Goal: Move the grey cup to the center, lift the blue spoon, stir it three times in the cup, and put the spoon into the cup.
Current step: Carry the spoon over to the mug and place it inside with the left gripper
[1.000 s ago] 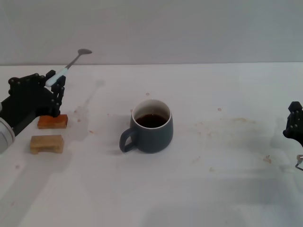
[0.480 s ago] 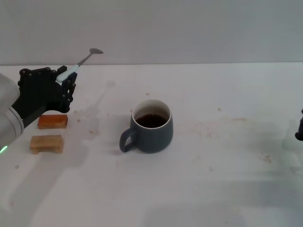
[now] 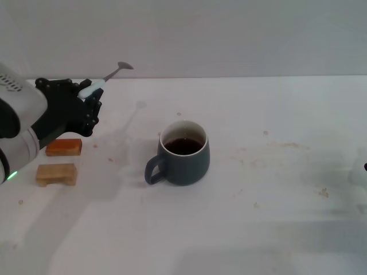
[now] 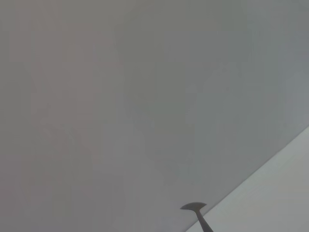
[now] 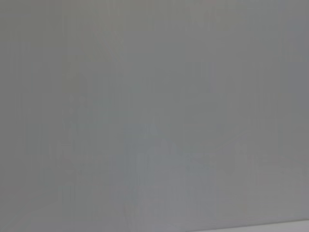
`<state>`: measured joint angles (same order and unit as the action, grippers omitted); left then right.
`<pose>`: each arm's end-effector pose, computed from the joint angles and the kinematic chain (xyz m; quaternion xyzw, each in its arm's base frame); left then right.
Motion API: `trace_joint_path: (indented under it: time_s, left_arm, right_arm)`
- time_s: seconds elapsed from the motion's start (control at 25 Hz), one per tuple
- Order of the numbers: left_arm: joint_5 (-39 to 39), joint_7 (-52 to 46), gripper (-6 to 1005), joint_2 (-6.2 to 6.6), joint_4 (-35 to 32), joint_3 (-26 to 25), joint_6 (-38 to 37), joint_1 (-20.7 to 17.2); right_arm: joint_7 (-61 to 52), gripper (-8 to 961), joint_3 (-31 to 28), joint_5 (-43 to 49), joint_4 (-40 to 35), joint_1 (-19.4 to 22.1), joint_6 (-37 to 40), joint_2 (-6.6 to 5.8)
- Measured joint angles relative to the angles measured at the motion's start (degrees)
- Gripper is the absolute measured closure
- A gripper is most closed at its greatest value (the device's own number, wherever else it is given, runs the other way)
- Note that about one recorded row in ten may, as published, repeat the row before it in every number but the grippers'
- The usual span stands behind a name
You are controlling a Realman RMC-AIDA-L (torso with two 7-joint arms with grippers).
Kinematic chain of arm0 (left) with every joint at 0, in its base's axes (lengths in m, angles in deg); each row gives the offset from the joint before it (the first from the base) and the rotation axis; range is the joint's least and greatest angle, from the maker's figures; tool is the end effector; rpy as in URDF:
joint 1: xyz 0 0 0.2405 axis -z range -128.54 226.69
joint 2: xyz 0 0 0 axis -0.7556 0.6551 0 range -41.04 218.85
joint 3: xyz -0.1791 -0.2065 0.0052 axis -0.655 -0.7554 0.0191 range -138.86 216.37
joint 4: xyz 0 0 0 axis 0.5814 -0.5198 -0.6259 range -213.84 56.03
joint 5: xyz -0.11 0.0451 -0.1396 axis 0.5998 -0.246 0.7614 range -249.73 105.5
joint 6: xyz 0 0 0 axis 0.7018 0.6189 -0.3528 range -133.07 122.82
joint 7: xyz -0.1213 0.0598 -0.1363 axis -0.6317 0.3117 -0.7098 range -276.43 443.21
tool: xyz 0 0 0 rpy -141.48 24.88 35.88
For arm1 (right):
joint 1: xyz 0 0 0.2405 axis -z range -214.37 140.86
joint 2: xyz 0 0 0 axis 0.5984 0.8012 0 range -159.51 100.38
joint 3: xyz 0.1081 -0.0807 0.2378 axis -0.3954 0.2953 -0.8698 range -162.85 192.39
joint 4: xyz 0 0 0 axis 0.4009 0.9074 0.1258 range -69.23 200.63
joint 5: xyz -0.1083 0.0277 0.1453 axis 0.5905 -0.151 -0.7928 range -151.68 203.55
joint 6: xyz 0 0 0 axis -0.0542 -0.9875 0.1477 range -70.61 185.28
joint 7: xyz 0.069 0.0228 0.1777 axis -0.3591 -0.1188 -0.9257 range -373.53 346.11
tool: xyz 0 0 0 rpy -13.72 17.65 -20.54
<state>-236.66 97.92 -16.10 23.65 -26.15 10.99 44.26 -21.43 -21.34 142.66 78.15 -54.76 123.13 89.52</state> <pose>-0.2182 0.3121 0.0134 -0.8537 -0.1192 -0.0717 0.5018 0.3553 0.3310 -0.0222 -0.6679 0.3041 0.2777 0.6199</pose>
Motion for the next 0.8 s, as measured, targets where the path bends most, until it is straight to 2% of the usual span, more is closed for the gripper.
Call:
trace_joint_path:
  time_s: [0.2,0.24,0.28,0.36,0.56,0.8]
  left_arm:
    - [0.0,3.3,820,-1.69,2.4,-1.0,4.5,0.0]
    - [0.0,3.3,820,-1.69,2.4,-1.0,4.5,0.0]
    - [0.1,5.0,820,-2.74,3.5,-1.9,6.5,0.1]
    - [0.1,5.9,820,-3.33,4.1,-2.4,7.6,0.1]
    - [1.0,7.7,820,-3.79,6.3,-2.7,10.3,0.1]
    - [7.5,13.3,820,-4.54,7.9,-4.3,13.6,0.7]
  right_arm:
    - [0.0,955,0.0,0.0,0.0,0.1,0.3,0.00]
    - [0.0,955,-0.1,0.0,-0.1,0.2,0.3,0.00]
    - [0.0,955,-0.3,0.0,-0.1,0.3,0.4,0.00]
    - [0.0,955,-1.2,0.0,-0.2,0.5,0.4,0.01]
    - [0.2,955,-4.9,-0.5,-1.1,1.8,1.6,0.01]
    - [0.3,955,-9.0,-0.6,-2.0,3.6,2.8,-0.01]
